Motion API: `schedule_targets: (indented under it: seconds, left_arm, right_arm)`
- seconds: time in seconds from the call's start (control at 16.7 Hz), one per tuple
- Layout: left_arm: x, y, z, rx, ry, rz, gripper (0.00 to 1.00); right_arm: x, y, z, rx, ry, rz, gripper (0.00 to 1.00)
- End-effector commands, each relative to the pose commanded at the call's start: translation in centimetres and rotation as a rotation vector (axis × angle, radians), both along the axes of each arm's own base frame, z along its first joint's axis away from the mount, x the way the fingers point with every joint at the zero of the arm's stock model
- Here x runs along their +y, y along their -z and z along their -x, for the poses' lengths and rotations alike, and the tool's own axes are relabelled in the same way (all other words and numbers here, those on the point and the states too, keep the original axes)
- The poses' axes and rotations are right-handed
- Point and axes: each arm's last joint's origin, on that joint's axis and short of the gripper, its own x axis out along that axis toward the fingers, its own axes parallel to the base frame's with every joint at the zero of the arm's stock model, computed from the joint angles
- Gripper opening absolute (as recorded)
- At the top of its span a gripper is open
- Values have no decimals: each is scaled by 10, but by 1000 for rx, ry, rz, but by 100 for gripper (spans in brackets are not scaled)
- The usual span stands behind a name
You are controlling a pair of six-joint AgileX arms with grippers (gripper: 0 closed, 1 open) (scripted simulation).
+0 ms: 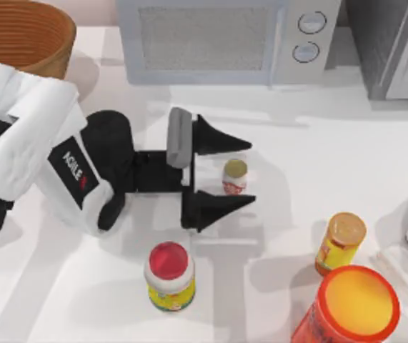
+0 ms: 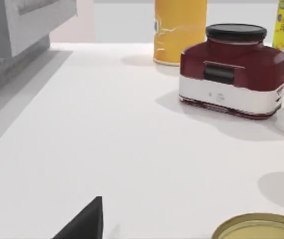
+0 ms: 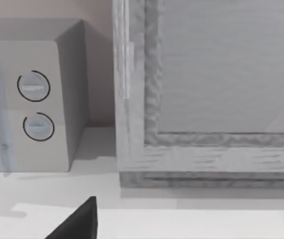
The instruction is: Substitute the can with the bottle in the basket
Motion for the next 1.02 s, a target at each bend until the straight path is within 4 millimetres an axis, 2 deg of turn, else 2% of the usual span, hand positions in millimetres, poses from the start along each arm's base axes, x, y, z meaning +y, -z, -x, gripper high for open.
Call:
schedule_targets:
  seconds: [0.24,0.36,0.54,0.66,0.84,1.02]
  left_arm:
    - [10,-19,8,23,-107,-17,100]
    - [19,-40,19,43,-210,-34,100]
    - [37,-83,44,69,-389,-64,100]
    - [53,-117,69,75,-516,-77,100]
    - [85,-160,117,64,-721,-78,100]
    - [119,-184,172,32,-936,-52,100]
  right_arm:
    - [0,0,0,0,0,0,100]
    - [0,0,0,0,0,0,100]
    - [0,0,0,0,0,0,100]
    - [0,0,0,0,0,0,100]
    - [0,0,0,0,0,0,100]
    - [0,0,0,0,0,0,100]
